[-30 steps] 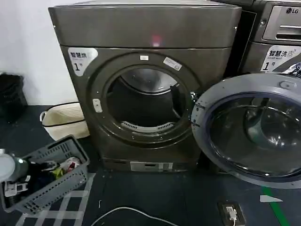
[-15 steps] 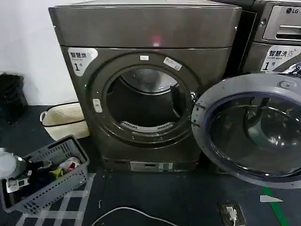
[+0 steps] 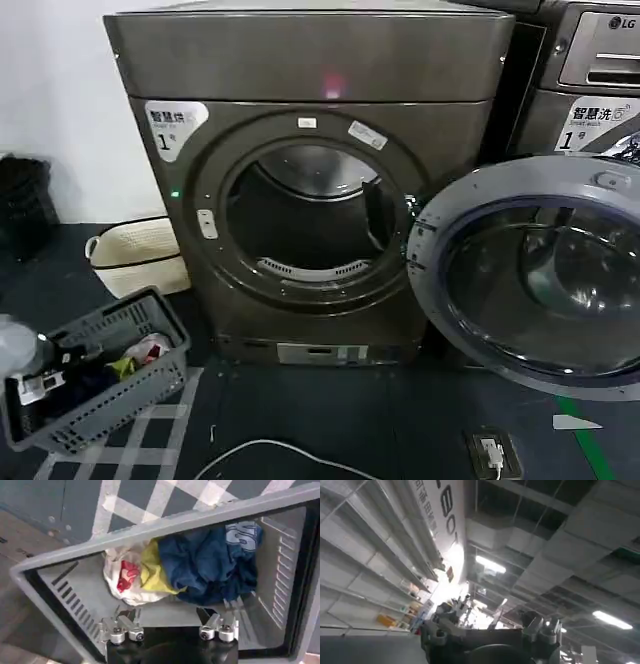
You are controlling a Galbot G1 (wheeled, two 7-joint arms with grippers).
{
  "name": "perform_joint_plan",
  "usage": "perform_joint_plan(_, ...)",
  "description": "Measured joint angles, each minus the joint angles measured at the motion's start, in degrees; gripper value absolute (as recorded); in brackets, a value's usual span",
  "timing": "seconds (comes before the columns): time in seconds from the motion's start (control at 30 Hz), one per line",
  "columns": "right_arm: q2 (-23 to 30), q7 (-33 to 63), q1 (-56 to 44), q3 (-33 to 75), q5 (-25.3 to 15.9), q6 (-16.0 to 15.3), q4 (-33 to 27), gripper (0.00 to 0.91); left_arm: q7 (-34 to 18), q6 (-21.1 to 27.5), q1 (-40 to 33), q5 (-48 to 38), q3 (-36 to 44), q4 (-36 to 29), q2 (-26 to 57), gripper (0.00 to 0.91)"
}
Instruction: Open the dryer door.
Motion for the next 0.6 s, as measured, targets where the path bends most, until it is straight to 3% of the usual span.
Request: perform_joint_plan(0.6, 0.17, -0.1, 0.0, 0.39, -0.84, 0.35, -0.78, 0.907, 0.37, -0.01, -7.31, -0.05, 6.54, 4.85, -1.89, 0.907)
